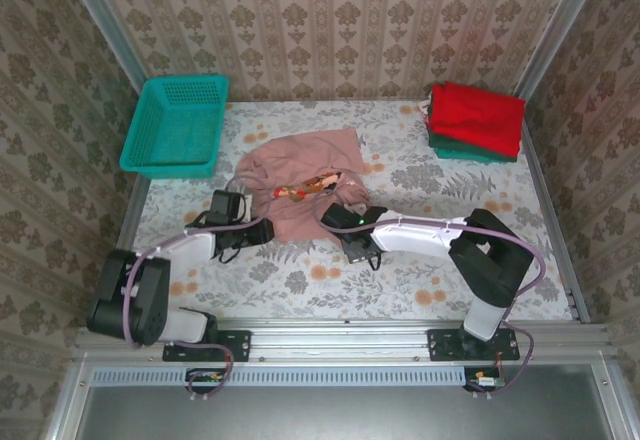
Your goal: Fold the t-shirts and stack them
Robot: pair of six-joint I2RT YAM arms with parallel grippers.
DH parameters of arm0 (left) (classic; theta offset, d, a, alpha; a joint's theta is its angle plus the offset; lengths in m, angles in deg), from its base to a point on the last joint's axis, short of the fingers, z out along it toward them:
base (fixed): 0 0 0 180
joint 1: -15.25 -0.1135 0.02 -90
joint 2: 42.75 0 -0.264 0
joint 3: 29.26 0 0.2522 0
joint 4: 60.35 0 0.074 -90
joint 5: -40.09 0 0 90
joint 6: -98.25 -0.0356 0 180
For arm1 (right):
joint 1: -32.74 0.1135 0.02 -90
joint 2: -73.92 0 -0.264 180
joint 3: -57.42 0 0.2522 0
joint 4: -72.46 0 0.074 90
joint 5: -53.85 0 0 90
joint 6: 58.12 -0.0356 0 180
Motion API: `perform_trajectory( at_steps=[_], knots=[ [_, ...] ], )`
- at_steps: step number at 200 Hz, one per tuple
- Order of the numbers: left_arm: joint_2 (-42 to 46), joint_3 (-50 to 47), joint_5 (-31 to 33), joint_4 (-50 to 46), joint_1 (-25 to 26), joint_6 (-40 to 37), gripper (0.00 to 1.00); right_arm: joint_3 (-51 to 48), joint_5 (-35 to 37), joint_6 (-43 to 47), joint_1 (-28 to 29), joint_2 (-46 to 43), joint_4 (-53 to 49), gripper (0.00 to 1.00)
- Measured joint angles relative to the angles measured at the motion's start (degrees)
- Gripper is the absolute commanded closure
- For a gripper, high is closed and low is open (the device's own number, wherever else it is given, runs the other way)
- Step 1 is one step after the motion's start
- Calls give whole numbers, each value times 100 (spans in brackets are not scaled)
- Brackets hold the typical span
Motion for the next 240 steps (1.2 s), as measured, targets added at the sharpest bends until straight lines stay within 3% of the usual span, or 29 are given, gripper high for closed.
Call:
perform_trajectory(
  at_steps=[6,26,42,60,71,76,98,123,148,176,185,199,215,240],
  knots=[
    [-76,125,-59,-4,-28,0,100,66,98,63,-59,-26,-103,100],
    [-2,560,-210,-210,-229,-22,100,289,409,380,-361,-282,-442,100],
    [396,905,-243,-535,-525,-22,100,551,570,776,-741,-627,-584,93],
    [1054,1279,-175,-872,-955,-22,100,841,638,1375,-1419,-1023,-468,79],
    [1344,1521,-125,-1027,-1158,-24,100,997,673,1709,-1937,-1139,-243,48],
    [1427,1624,-107,-1091,-1215,-24,100,1082,675,1856,-2175,-1141,-170,38],
    [1513,1812,-144,-1193,-1235,-20,100,1467,769,2133,-2931,-938,-81,31],
    [1355,1384,-214,-1207,-1202,31,100,1333,584,2044,-2870,-1029,0,30],
    [1252,850,-221,-1392,-1202,90,100,111,-472,1547,-2288,-1635,684,31],
    [1296,767,-219,-1655,-1215,87,100,-734,-1154,1021,-1766,-1449,1180,41],
    [1373,767,-214,-1725,-1244,85,87,-737,-1235,903,-1786,-1222,1222,42],
    [1504,767,-179,-1834,-1283,57,80,-671,-1338,859,-1961,-925,1305,43],
    [1714,758,-138,-1956,-1392,35,57,-472,-1495,855,-2302,-612,1377,44],
    [1937,623,-175,-2006,-1528,79,44,13,-1755,863,-2527,-195,1504,44]
  ],
)
